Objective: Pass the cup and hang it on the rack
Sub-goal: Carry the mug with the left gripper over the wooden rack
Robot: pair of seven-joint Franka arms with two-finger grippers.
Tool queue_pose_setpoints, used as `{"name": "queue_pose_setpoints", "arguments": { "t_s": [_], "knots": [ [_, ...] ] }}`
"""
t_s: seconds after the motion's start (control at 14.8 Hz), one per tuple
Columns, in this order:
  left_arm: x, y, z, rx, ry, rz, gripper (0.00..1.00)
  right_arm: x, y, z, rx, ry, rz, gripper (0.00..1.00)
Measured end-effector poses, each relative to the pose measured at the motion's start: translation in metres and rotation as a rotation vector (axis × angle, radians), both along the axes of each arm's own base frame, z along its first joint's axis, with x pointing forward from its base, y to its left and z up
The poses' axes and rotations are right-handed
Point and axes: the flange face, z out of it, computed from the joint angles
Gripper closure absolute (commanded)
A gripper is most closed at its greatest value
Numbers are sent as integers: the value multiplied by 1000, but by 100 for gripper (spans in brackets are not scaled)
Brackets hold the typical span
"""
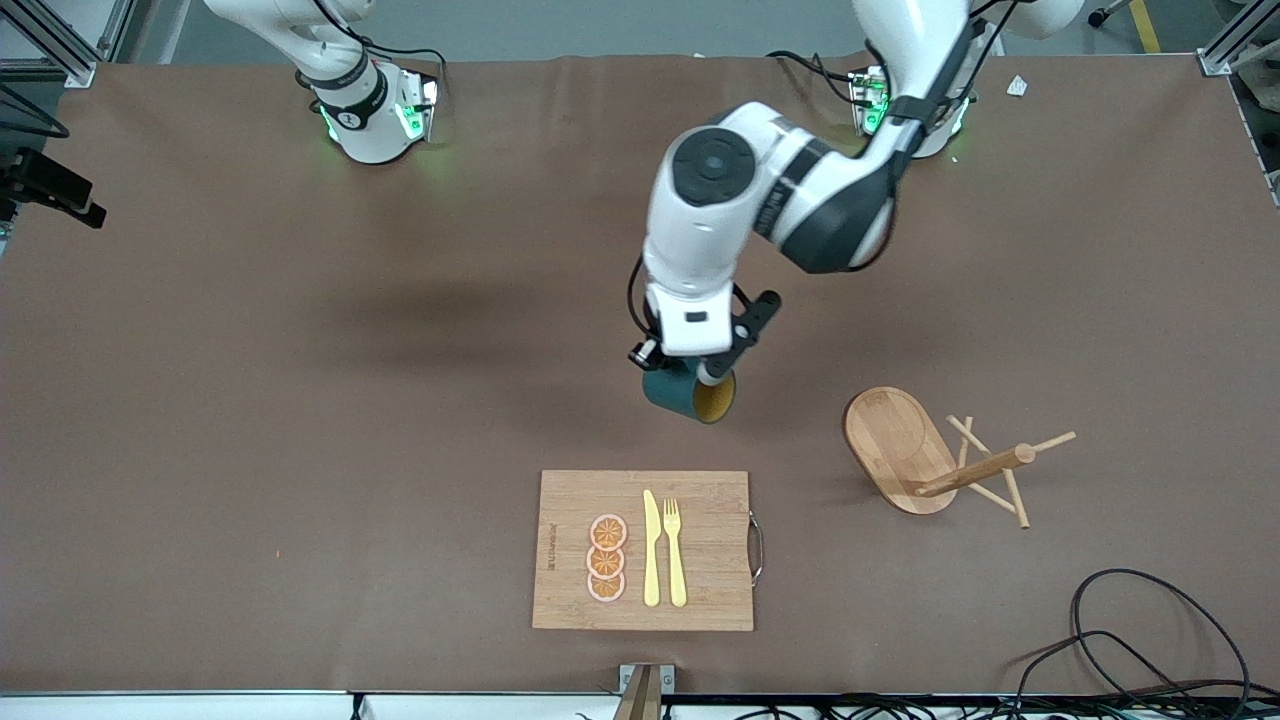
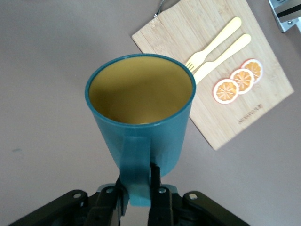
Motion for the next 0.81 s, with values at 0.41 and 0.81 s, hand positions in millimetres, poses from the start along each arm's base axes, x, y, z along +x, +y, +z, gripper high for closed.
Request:
{"name": "queue_pose_setpoints", "arguments": {
  "t_s": [0.41,0.81],
  "knots": [
    [44,71,28,-216,101,56,99,0,3,0,21,-3,3,0],
    [78,149,35,-424,232,69,99,0,3,0,25,-3,3,0]
  ]
}}
